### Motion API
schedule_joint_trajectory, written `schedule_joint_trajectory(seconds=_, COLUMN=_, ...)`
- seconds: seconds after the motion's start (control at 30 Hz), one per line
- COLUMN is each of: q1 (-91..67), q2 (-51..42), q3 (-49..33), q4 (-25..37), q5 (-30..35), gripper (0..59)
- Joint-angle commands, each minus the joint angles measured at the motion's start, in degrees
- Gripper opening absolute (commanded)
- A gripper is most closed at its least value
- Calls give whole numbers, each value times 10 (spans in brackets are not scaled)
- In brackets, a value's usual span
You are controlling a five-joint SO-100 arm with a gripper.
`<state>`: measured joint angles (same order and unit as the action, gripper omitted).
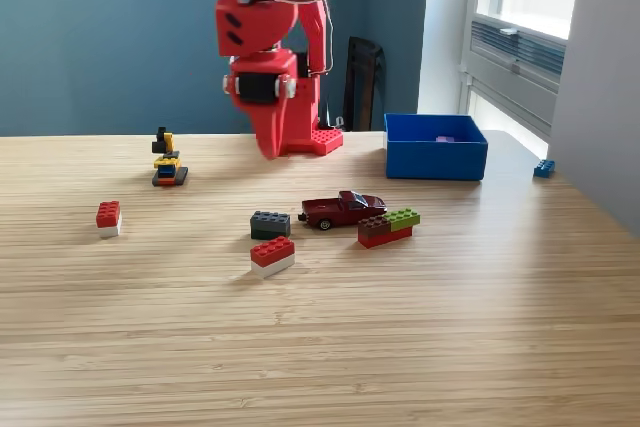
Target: Grasp a lego block and put it in the bin.
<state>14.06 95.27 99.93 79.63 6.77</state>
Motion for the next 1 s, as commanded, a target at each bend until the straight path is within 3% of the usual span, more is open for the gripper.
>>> schedule_joint_trajectory(seconds=0.03, q1=115, q2=50, q3=9, q4=-13, q5=4, gripper=0)
schedule_joint_trajectory(seconds=0.4, q1=307, q2=52, q3=32, q4=-7, q5=10, gripper=2)
schedule_joint_trajectory(seconds=0.43, q1=323, q2=52, q3=33, q4=-4, q5=8, gripper=14)
schedule_joint_trajectory(seconds=0.57, q1=391, q2=52, q3=39, q4=-3, q5=4, gripper=190)
schedule_joint_trajectory(seconds=0.7, q1=450, q2=60, q3=36, q4=-4, q5=16, gripper=275)
schedule_joint_trajectory(seconds=1.0, q1=500, q2=150, q3=111, q4=-7, q5=33, gripper=293)
